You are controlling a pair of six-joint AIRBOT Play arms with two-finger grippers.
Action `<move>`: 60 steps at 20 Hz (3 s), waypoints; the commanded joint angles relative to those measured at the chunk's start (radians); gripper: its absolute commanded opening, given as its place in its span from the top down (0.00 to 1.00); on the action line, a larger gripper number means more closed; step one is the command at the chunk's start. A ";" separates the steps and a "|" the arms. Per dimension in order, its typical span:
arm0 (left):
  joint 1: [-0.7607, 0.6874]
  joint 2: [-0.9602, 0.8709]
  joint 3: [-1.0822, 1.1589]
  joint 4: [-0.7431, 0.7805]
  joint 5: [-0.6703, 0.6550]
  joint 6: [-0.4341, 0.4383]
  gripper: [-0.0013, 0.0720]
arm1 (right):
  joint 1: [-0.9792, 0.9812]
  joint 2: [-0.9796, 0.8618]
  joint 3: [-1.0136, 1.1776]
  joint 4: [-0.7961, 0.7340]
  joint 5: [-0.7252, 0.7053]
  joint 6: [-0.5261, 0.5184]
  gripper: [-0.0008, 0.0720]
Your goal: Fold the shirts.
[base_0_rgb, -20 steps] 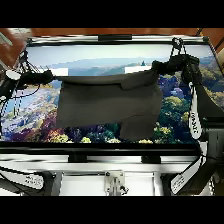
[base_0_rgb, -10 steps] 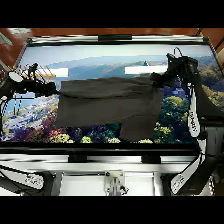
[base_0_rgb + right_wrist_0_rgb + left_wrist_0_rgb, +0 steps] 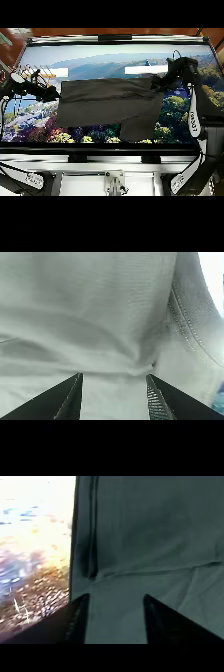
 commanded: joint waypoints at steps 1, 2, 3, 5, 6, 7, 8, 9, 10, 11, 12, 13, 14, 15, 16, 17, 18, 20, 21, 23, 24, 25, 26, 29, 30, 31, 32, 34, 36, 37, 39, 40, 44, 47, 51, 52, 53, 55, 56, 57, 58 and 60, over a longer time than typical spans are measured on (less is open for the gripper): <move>0.053 0.013 0.100 0.001 -0.159 -0.002 0.33 | -0.034 0.100 0.000 -0.071 -0.028 -0.046 0.28; 0.077 0.021 0.132 0.001 -0.220 0.000 0.34 | -0.055 0.132 0.000 -0.102 -0.066 -0.051 0.28; 0.104 0.037 0.143 0.001 -0.275 0.001 0.34 | -0.080 0.156 0.000 -0.125 -0.121 -0.063 0.28; 0.144 0.074 0.095 0.002 -0.372 0.040 0.34 | -0.142 0.182 0.000 -0.132 -0.260 -0.095 0.28; 0.157 0.097 0.032 0.002 -0.404 0.062 0.34 | -0.169 0.186 -0.002 -0.131 -0.321 -0.105 0.28; 0.170 0.130 -0.064 0.001 -0.409 0.089 0.34 | -0.191 0.187 -0.002 -0.127 -0.365 -0.111 0.28; 0.181 0.168 -0.175 0.001 -0.376 0.114 0.33 | -0.205 0.187 -0.002 -0.119 -0.386 -0.111 0.28; 0.192 0.201 -0.275 0.001 -0.324 0.131 0.32 | -0.214 0.187 -0.002 -0.100 -0.395 -0.111 0.28; 0.200 0.231 -0.367 -0.002 -0.263 0.149 0.17 | -0.215 0.187 -0.002 -0.076 -0.391 -0.111 0.28; 0.202 0.249 -0.433 -0.009 -0.217 0.169 0.05 | -0.214 0.187 -0.002 -0.062 -0.379 -0.111 0.28; 0.201 0.254 -0.480 -0.019 -0.185 0.191 0.05 | -0.207 0.187 -0.002 -0.045 -0.362 -0.110 0.28; 0.197 0.251 -0.506 -0.026 -0.165 0.194 0.06 | -0.206 0.187 -0.002 -0.026 -0.344 -0.109 0.28; 0.190 0.249 -0.524 -0.026 -0.134 0.193 0.06 | -0.206 0.187 -0.002 -0.002 -0.327 -0.098 0.28; 0.180 0.250 -0.537 -0.027 -0.099 0.192 0.06 | -0.207 0.187 -0.002 0.006 -0.311 -0.089 0.28; 0.167 0.249 -0.542 -0.027 -0.072 0.192 0.06 | -0.207 0.187 -0.002 0.005 -0.309 -0.088 0.28; 0.153 0.248 -0.544 -0.027 -0.053 0.192 0.06 | -0.207 0.187 -0.002 0.005 -0.309 -0.088 0.28; 0.137 0.245 -0.544 -0.032 -0.038 0.192 0.06 | -0.207 0.187 -0.002 0.005 -0.310 -0.088 0.28; 0.105 0.237 -0.544 -0.054 -0.002 0.188 0.06 | -0.207 0.187 -0.002 0.005 -0.308 -0.088 0.28; 0.094 0.230 -0.544 -0.081 0.008 0.188 0.07 | -0.207 0.187 -0.002 0.005 -0.307 -0.088 0.28; 0.075 0.216 -0.543 -0.128 0.027 0.171 0.32 | -0.207 0.186 -0.002 0.003 -0.307 -0.088 0.24; 0.068 0.212 -0.543 -0.140 0.032 0.163 0.45 | -0.207 0.183 -0.002 0.000 -0.313 -0.089 0.13; 0.064 0.210 -0.543 -0.148 0.032 0.161 0.57 | -0.207 0.177 -0.002 0.002 -0.327 -0.089 0.13; 0.063 0.209 -0.543 -0.150 0.031 0.150 0.66 | -0.206 0.167 -0.002 0.003 -0.350 -0.088 0.13; 0.063 0.210 -0.543 -0.150 0.031 0.139 0.75 | -0.206 0.153 -0.055 0.027 -0.417 -0.093 0.13; 0.063 0.210 -0.543 -0.150 0.031 0.139 0.75 | -0.206 0.153 -0.090 0.035 -0.429 -0.099 0.13; 0.063 0.210 -0.543 -0.150 0.031 0.139 0.75 | -0.206 0.157 -0.130 0.049 -0.430 -0.107 0.13; 0.063 0.210 -0.543 -0.150 0.030 0.139 0.76 | -0.200 0.170 -0.173 0.055 -0.420 -0.120 0.13; 0.063 0.210 -0.543 -0.150 0.029 0.142 0.93 | -0.180 0.216 -0.255 0.048 -0.376 -0.145 0.13; 0.064 0.210 -0.543 -0.150 0.031 0.147 0.93 | -0.162 0.280 -0.359 0.050 -0.301 -0.161 0.13; 0.064 0.210 -0.543 -0.150 0.031 0.147 0.93 | -0.148 0.312 -0.420 0.051 -0.264 -0.168 0.13; 0.064 0.211 -0.542 -0.150 0.031 0.148 0.94 | -0.143 0.367 -0.563 0.059 -0.202 -0.174 0.13; 0.063 0.211 -0.541 -0.150 0.029 0.151 0.93 | -0.144 0.388 -0.637 0.067 -0.173 -0.174 0.13; 0.064 0.213 -0.541 -0.151 0.020 0.176 0.94 | -0.144 0.442 -0.849 0.154 -0.039 -0.196 0.13; 0.064 0.214 -0.541 -0.151 0.021 0.177 0.94 | -0.142 0.441 -0.904 0.243 0.054 -0.185 0.13; 0.064 0.214 -0.541 -0.151 0.022 0.177 0.94 | -0.086 0.434 -0.905 0.243 0.141 -0.172 0.14; 0.064 0.214 -0.541 -0.151 0.023 0.177 0.94 | -0.064 0.423 -0.906 0.243 0.158 -0.167 0.14; 0.064 0.214 -0.541 -0.151 0.023 0.177 0.94 | -0.045 0.413 -0.906 0.241 0.176 -0.166 0.24; 0.064 0.216 -0.541 -0.151 0.024 0.178 0.94 | -0.018 0.405 -0.906 0.235 0.232 -0.138 0.32; 0.064 0.216 -0.537 -0.151 0.024 0.184 0.94 | -0.013 0.406 -0.906 0.237 0.254 -0.135 0.51; 0.064 0.216 -0.531 -0.151 0.023 0.185 0.94 | -0.013 0.406 -0.904 0.238 0.257 -0.130 0.73; 0.065 0.216 -0.518 -0.151 0.022 0.186 0.94 | -0.016 0.407 -0.894 0.237 0.244 -0.134 0.88; 0.064 0.217 -0.472 -0.166 0.000 0.263 0.94 | -0.020 0.434 -0.855 0.238 0.227 -0.202 0.87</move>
